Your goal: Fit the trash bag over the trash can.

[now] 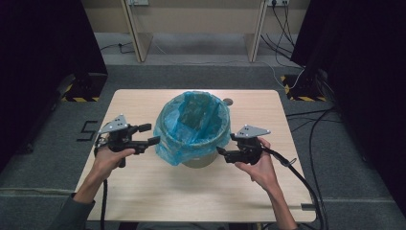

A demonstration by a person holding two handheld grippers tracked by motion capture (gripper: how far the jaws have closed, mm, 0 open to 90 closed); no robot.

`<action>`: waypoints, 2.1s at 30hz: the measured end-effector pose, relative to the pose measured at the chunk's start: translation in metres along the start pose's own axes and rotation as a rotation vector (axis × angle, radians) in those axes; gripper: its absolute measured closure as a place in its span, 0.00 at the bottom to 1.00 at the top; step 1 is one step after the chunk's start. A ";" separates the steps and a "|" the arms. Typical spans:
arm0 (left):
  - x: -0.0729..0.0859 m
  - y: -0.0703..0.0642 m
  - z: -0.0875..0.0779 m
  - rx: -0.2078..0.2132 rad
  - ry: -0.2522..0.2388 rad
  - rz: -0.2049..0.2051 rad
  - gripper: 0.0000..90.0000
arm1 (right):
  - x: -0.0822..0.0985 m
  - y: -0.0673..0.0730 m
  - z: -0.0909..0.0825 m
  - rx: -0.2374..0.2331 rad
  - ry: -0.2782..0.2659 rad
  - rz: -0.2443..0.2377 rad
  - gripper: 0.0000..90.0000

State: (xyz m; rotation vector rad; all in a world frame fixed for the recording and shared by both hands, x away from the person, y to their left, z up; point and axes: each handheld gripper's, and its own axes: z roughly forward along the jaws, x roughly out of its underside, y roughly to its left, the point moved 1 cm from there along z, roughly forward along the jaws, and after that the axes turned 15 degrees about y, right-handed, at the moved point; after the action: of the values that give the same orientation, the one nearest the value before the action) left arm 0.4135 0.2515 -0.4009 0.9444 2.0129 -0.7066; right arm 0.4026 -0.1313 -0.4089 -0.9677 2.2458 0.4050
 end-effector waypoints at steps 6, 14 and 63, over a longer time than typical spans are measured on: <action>0.000 -0.012 0.026 0.049 0.067 0.040 0.34 | 0.000 0.004 0.004 -0.068 -0.004 -0.026 0.52; 0.013 -0.014 0.033 0.000 0.102 0.141 0.90 | 0.007 0.014 0.009 -0.034 0.011 -0.105 0.91; -0.116 0.012 0.010 -0.048 0.074 0.062 0.30 | 0.097 -0.021 0.011 0.139 0.035 0.161 0.42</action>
State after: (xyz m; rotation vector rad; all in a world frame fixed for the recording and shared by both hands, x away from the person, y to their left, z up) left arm 0.4750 0.2080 -0.3119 1.0137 2.0461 -0.5944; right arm 0.3733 -0.1917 -0.4824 -0.7310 2.3580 0.2995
